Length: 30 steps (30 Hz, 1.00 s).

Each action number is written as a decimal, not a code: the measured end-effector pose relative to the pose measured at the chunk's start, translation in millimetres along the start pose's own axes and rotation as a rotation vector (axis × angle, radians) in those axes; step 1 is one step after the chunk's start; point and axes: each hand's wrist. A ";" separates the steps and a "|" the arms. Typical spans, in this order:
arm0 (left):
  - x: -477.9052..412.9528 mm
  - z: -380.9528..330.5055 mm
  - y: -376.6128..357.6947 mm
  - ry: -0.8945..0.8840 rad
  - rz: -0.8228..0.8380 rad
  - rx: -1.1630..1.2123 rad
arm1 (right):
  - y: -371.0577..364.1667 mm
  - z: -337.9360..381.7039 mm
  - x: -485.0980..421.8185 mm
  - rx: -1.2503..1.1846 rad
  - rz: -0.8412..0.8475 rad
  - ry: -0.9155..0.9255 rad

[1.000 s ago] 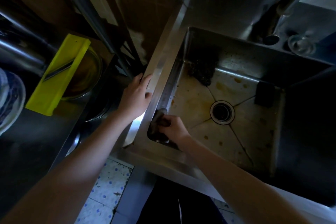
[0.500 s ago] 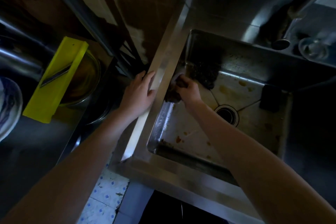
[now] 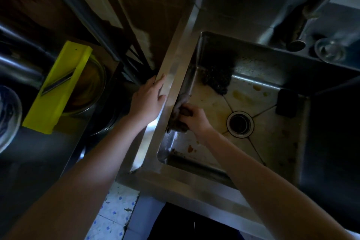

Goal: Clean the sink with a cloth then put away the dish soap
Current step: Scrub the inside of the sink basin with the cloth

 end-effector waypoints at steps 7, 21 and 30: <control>6.8 -3.7 -5.0 -0.008 -0.001 -0.122 | -20.8 -28.6 50.7 0.266 0.164 -0.028; 22.2 -9.0 -10.1 -0.079 -0.041 -0.157 | -23.3 -40.0 42.7 0.638 0.351 -0.035; -0.3 -13.9 -4.0 -0.138 -0.028 -0.178 | -28.1 -47.7 18.5 0.409 0.112 -0.163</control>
Point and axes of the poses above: each hand's wrist, its own x-axis away from the middle knuckle, its own y-axis out of the back of the hand, z = x × y, and after that the axes turned 4 degrees about z, right-handed
